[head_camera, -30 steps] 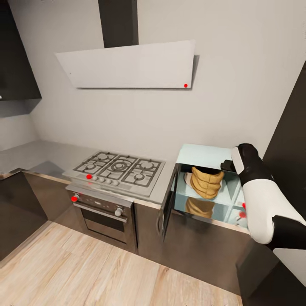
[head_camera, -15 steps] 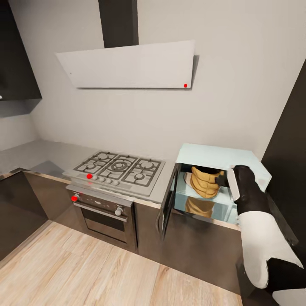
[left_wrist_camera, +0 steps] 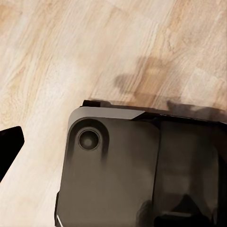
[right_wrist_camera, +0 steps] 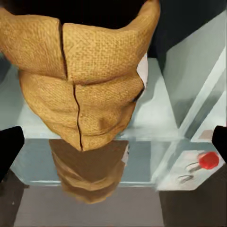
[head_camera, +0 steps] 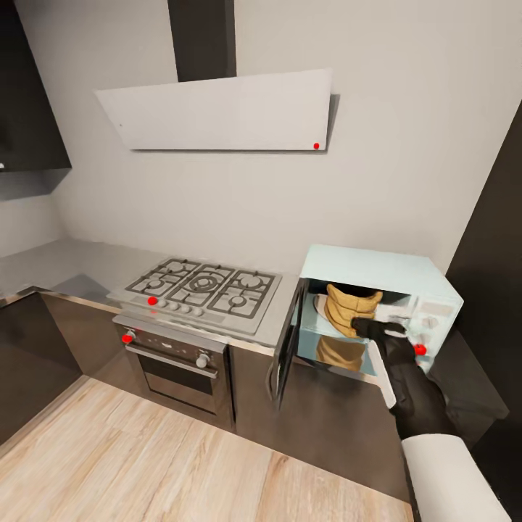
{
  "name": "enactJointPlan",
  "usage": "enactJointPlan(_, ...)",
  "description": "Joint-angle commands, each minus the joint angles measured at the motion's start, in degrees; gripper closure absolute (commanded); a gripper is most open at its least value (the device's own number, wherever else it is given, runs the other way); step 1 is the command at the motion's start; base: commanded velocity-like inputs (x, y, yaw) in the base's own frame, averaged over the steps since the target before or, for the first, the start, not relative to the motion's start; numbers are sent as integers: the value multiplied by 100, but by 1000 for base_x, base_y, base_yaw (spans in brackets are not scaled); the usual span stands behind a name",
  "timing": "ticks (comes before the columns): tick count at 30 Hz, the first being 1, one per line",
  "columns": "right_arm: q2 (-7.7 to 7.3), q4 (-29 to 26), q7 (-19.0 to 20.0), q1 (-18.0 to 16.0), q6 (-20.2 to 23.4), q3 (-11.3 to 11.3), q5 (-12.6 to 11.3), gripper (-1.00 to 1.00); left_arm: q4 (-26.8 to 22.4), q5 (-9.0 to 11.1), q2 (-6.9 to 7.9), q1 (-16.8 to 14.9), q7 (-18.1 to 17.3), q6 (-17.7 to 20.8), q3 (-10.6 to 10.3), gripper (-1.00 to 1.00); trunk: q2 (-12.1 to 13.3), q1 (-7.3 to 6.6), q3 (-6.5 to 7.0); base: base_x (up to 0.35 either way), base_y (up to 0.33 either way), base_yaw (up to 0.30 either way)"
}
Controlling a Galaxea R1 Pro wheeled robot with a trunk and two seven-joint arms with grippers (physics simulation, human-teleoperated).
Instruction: In the kitchen, take the popcorn bag from the countertop, put it into the microwave, and heat it until the popcorn is cooked so the cooked popcorn ends up inside the bag.
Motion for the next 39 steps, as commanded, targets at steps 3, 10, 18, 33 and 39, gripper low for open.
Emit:
enactJointPlan(3,-2,1310,-39,-19,-1508,695,-19,-100,3,1,-3,-4,6,-18,21,-100,-13,3,-13,0,0,0)
enactJointPlan(10,-25,2602,348,-273,-2772,880,-14,-100,3,1,-3,-4,6,-19,21,-100,-13,3,-13,0,0,0)
enactJointPlan(18,-164,4815,466,-1506,-3941,853,-26,-100,3,1,-3,-4,6,-19,21,-100,-13,3,-13,0,0,0)
enactJointPlan(33,-275,5142,468,-1601,-4304,864,-16,-100,3,1,-3,-7,6,-20,21,-100,-13,3,-13,18,0,0)
enactJointPlan(39,-274,5142,468,-1596,-4297,826,-52,-100,3,1,-3,-4,6,-21,21,-100,-13,3,-13,49,0,0)
